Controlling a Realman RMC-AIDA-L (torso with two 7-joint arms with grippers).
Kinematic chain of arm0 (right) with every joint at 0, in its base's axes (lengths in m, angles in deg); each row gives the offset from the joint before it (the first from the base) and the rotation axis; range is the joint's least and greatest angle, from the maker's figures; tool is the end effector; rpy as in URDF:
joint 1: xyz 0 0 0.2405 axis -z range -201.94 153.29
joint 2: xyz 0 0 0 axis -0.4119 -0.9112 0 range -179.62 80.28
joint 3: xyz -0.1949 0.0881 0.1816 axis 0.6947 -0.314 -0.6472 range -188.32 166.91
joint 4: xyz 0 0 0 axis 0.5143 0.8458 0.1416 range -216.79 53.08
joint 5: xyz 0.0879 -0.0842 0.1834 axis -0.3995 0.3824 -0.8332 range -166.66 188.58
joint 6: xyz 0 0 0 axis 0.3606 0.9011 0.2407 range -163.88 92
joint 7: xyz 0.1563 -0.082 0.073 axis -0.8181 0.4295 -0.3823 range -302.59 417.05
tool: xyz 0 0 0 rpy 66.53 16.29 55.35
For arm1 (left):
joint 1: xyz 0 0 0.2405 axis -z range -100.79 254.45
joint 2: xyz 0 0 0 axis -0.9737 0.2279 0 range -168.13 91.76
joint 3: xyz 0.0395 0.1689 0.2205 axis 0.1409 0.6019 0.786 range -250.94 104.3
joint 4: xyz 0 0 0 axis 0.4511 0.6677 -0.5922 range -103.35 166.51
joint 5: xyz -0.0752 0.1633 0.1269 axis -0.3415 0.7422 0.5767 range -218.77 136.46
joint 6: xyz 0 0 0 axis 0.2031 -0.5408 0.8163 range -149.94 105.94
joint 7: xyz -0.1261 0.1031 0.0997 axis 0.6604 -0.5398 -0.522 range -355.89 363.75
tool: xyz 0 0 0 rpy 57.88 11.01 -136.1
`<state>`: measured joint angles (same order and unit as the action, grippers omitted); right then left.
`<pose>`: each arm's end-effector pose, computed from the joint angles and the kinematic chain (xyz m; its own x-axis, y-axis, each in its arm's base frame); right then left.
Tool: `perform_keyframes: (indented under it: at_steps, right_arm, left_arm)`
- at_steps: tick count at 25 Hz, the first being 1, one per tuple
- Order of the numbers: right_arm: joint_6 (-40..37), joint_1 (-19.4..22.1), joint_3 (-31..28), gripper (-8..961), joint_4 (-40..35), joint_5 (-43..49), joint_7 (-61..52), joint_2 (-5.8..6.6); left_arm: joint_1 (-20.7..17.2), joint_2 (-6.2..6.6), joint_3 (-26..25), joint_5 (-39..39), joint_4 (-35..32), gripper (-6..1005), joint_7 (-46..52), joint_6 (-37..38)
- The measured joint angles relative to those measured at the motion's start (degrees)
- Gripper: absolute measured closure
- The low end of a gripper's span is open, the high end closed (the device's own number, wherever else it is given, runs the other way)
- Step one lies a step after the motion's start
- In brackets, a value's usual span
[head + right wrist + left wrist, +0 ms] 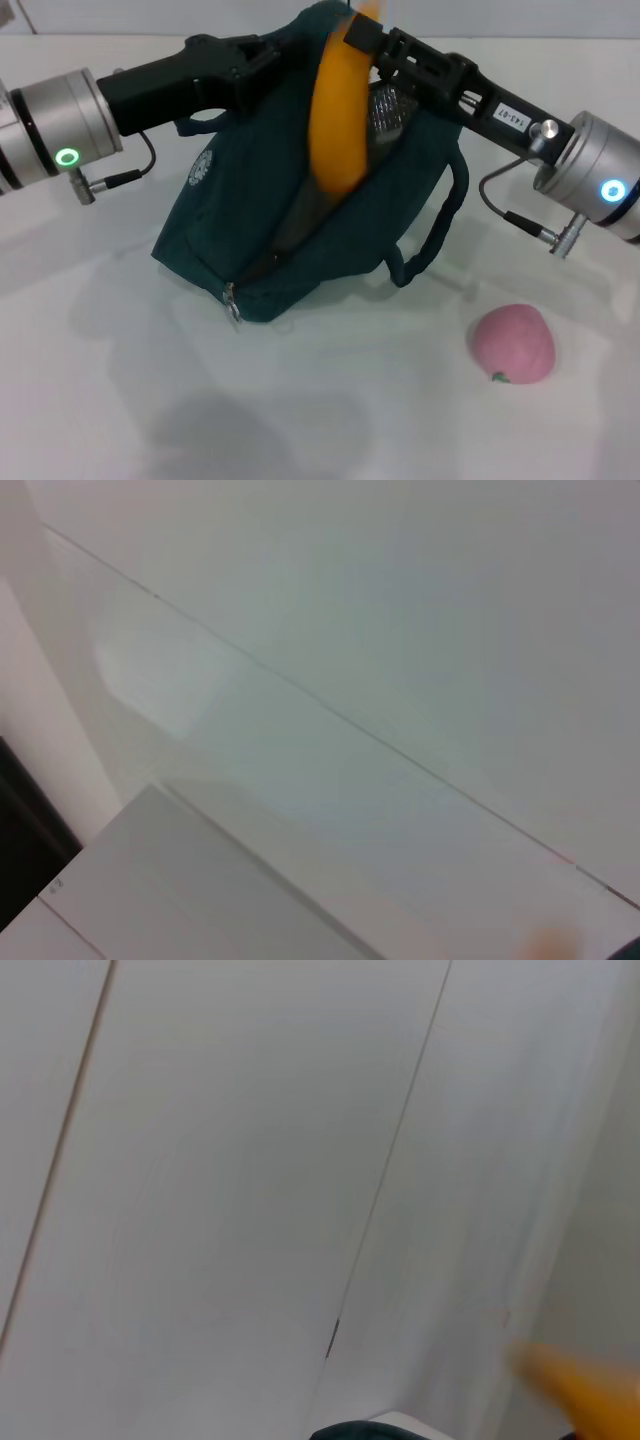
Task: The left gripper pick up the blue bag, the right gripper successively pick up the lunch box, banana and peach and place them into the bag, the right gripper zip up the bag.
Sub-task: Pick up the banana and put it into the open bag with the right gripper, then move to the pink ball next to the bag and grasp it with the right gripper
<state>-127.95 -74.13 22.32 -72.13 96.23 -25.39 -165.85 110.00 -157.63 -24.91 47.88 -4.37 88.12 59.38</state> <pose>0.1382 0.3933 -0.0858 0.0847 -0.6282 -0.7735 -0.5663 -0.6690 0.4814 -0.2030 0.4152 -0.0325 0.5855 0.2833 0.7596 0.5499 -0.8272 -0.1153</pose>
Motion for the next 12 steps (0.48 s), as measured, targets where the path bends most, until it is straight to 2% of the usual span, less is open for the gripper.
perform_keyframes:
  at_steps: [6,12]
  right_arm:
    - [-1.07,1.93,-0.44,283,-1.16,0.24,1.31,0.0]
    - [-6.99,7.46,-2.36,163,-7.8,-0.32,4.51,0.01]
  left_arm:
    - [-0.05,0.0,0.0,-0.01,0.0,955,0.01,0.0]
    - [-0.14,-0.01,-0.13,-0.01,0.0,955,0.06,0.01]
